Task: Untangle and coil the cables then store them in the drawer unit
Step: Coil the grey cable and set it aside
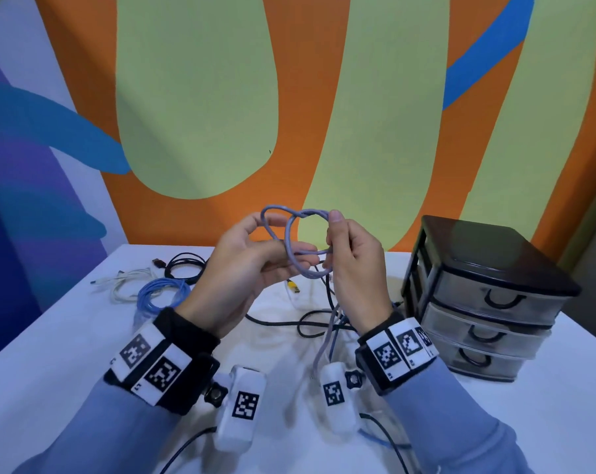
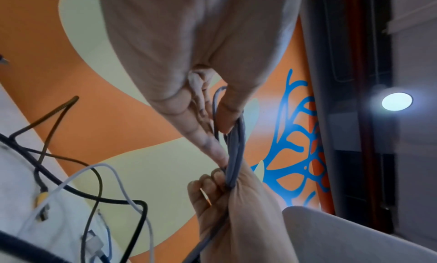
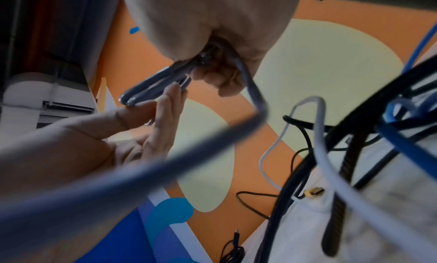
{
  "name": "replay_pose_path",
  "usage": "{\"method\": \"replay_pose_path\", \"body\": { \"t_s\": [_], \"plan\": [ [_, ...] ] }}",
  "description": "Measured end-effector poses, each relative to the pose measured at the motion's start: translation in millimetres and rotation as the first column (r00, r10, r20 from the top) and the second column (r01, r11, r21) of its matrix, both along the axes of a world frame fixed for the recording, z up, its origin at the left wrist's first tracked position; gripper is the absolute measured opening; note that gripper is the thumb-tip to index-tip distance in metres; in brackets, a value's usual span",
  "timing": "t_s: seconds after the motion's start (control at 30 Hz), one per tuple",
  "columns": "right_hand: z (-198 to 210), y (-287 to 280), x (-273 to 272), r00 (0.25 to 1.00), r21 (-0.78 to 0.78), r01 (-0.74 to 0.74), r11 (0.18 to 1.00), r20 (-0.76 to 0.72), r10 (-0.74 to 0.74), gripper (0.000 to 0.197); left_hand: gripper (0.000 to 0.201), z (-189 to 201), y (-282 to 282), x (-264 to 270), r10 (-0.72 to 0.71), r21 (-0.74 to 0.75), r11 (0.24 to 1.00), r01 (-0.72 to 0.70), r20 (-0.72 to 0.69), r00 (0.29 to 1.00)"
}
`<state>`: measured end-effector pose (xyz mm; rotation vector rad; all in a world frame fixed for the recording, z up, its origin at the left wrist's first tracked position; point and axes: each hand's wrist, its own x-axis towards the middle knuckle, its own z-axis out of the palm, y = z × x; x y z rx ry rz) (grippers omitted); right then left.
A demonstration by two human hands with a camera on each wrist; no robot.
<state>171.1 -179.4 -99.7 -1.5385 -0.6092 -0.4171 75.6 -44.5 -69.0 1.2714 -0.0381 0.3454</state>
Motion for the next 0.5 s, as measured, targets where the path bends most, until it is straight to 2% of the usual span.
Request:
{"method": "replay_pose_path", "body": {
  "t_s": [0.1,0.13,0.17,0.2,0.23,0.27,0.3,0.37,0.5],
  "plan": [
    [2,-3,2,0.999,0.028,0.014,0.999,-0.042,-0.013,0.048,0.049,2,-2,-1,0.011,-0.057,0.998,-0.009,0.035,0.999],
    [2,-4,3,0.999,0.033,0.021,0.999,-0.051,-0.02,0.048,0.053,1,-2,-1,0.063,0.043,0.997,-0.067,0.077,0.995],
    [1,-4,4,0.998,0.031,0.023,0.999,-0.056,-0.022,0.048,0.056,-2,-1,-1,0.128,0.238,0.958,-0.159,0.141,0.982],
    [0,-4,3,0.998,0.024,0.017,1.0,-0.053,-0.016,0.047,0.055,-7,0,-1,0.172,0.471,0.846,-0.25,0.203,0.964],
    [-1,-3,2,0.999,0.014,0.002,1.0,-0.042,-0.001,0.047,0.048,-12,1,1,0.204,0.656,0.682,-0.323,0.253,0.945],
    [-1,-1,0,0.999,0.001,-0.02,1.0,-0.029,0.02,0.047,0.037,-15,0,2,0.233,0.76,0.534,-0.371,0.29,0.928],
    [-2,0,-2,0.999,-0.014,-0.044,0.999,-0.022,0.043,0.048,0.025,-19,0,3,0.246,0.806,0.451,-0.385,0.302,0.921],
    [-3,3,-3,0.997,-0.038,-0.075,0.996,-0.029,0.074,0.048,0.006,-23,2,6,0.255,0.839,0.412,-0.354,0.267,0.93],
    [-6,4,-3,0.974,0.004,-0.155,0.988,-0.169,0.153,0.047,0.013,-19,8,7,0.237,0.868,0.39,-0.308,0.228,0.944]
  ]
}}
